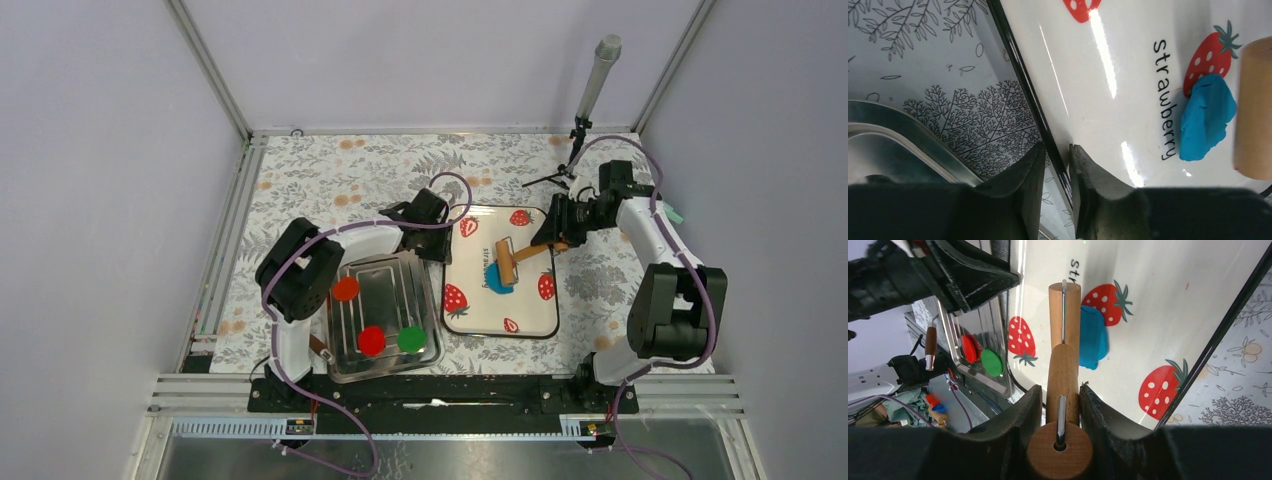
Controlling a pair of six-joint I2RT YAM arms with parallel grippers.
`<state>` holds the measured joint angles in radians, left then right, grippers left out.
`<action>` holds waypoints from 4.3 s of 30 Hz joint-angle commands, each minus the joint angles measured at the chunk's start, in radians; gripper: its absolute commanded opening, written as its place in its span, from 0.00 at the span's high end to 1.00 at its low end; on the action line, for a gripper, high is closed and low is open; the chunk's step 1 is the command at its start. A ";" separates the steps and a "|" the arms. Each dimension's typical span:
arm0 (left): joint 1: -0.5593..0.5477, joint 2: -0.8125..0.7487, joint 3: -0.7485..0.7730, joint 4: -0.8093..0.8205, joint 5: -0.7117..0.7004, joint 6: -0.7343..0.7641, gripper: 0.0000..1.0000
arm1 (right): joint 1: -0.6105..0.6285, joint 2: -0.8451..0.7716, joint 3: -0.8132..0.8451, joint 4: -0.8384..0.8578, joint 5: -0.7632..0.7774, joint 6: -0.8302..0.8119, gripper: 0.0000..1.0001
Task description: Roll out the dumpling wrappers from the dough
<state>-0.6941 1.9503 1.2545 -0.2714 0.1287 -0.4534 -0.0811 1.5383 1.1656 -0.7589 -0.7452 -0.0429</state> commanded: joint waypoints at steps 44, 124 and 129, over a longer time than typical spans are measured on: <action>0.062 0.025 -0.021 0.067 0.107 -0.069 1.00 | 0.641 -0.150 0.267 -0.266 0.636 -0.748 1.00; 0.066 0.070 -0.031 0.094 0.155 -0.083 1.00 | 0.930 -0.315 -0.194 -0.009 0.772 -1.155 1.00; 0.065 0.075 -0.030 0.085 0.154 -0.083 1.00 | 0.919 -0.289 -0.317 0.033 0.727 -1.141 1.00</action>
<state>-0.6270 1.9919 1.2472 -0.1612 0.3012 -0.5694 0.8421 1.2243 0.9260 -0.7544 0.0200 -1.1667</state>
